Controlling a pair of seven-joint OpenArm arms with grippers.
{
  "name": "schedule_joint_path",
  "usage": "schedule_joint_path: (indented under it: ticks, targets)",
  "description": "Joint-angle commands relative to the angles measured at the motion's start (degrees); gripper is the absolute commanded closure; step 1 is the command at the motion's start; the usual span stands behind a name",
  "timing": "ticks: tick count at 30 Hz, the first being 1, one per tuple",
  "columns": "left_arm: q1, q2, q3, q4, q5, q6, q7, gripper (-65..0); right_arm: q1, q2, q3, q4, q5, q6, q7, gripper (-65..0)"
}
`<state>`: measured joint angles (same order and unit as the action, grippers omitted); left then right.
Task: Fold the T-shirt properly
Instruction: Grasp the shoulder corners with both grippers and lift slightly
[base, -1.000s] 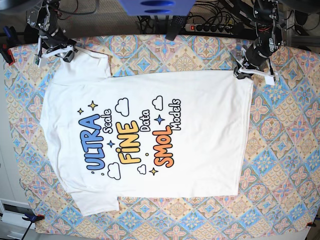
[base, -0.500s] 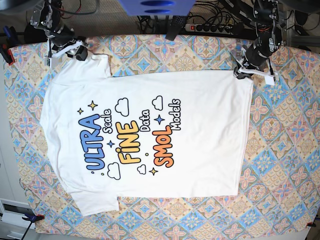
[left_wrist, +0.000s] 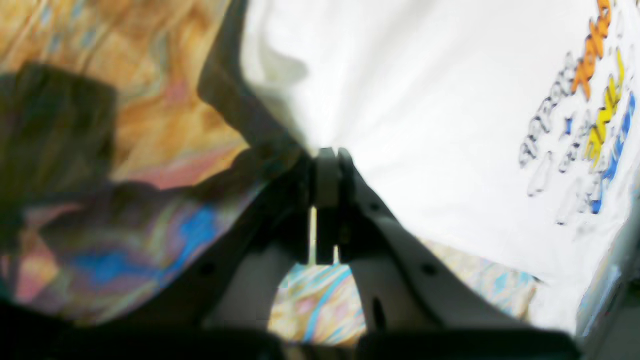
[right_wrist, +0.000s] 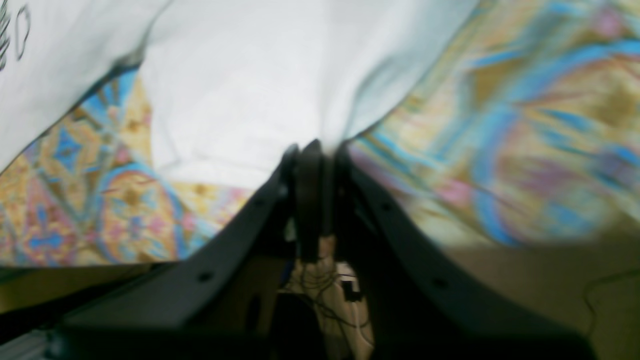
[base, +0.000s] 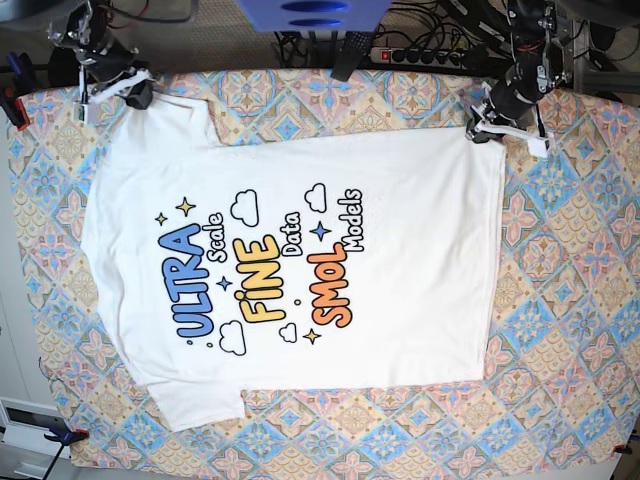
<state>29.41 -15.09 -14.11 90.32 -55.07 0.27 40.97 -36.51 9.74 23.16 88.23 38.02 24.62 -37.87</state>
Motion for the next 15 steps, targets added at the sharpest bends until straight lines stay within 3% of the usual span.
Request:
schedule_joint_path:
  ticks: [1, 5, 15]
  targets:
    - [1.1, -0.6, -0.3, 1.0, -0.2, -0.5, -0.3, 0.0, -1.0, 0.4, 0.6, 1.1, 0.8, 0.4, 0.5, -0.1]
    - [4.4, -0.6, -0.3, 1.0, -0.2, -3.1, -0.3, 0.0, -4.1, 0.3, 2.8, 2.6, 0.8, 0.4, 0.5, 0.0]
    - [10.6, -0.8, -0.3, 1.0, -0.2, -3.4, -0.3, 0.0, -13.2, 0.1, 6.5, 8.9, 0.8, 0.5, 0.5, 0.0]
